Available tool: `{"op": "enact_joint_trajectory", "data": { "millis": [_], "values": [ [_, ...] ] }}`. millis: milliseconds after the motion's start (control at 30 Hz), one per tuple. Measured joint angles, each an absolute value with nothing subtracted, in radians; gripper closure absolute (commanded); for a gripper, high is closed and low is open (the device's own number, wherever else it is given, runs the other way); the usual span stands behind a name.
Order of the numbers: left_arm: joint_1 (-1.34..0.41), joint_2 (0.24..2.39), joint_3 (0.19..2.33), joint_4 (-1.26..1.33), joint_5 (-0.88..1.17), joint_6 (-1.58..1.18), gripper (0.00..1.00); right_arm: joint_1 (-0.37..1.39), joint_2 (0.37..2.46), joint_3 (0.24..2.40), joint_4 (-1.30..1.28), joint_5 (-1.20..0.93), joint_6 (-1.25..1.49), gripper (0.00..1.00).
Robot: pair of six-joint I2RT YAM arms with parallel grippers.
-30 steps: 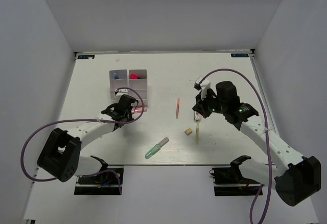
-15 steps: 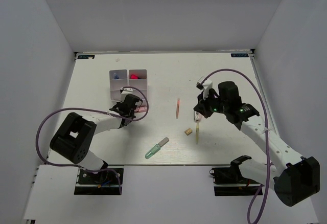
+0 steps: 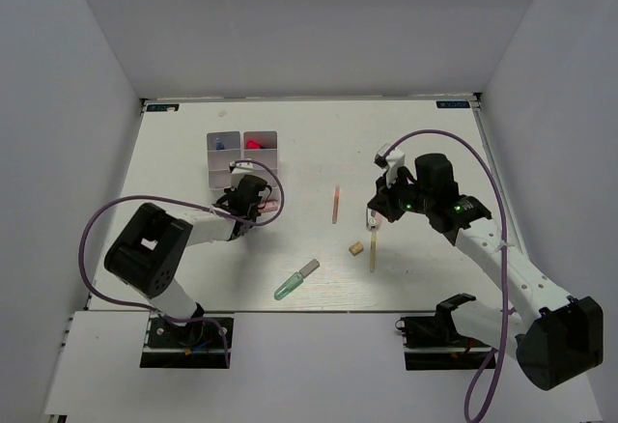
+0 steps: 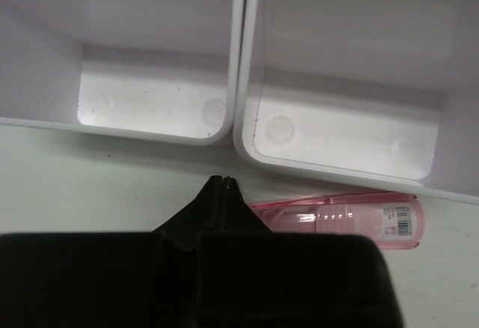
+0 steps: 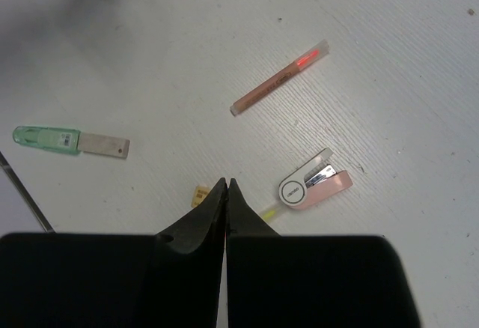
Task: Sort the stationery into containers
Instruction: Move the stationery to the center of the board.
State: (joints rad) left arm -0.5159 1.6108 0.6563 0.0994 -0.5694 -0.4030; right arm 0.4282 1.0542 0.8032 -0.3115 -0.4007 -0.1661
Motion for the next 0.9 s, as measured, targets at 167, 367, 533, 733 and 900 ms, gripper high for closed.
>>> {"op": "enact_joint_trajectory", "data": {
  "millis": [167,367,533,733,900],
  "values": [
    [-0.545,1.632,0.657,0.146,-0.563,-0.421,1.0,0.426,1.054,0.802,-0.311,-0.408,-0.165,1.0],
    [-0.624,1.677,0.693,0.18,-0.562,-0.439,1.0,0.42,1.053,0.802,-0.311,-0.414,-0.165,1.0],
    [-0.704,1.695,0.71,0.195,-0.556,-0.455,1.0,0.414,1.051,0.802,-0.311,-0.416,-0.165,1.0],
    [-0.79,1.686,0.704,0.183,-0.555,-0.492,1.0,0.413,1.04,0.802,-0.311,-0.422,-0.165,1.0],
    [-0.834,1.643,0.672,0.154,-0.551,-0.513,0.94,0.413,1.04,0.802,-0.311,-0.423,-0.165,1.0]
  ]
}}
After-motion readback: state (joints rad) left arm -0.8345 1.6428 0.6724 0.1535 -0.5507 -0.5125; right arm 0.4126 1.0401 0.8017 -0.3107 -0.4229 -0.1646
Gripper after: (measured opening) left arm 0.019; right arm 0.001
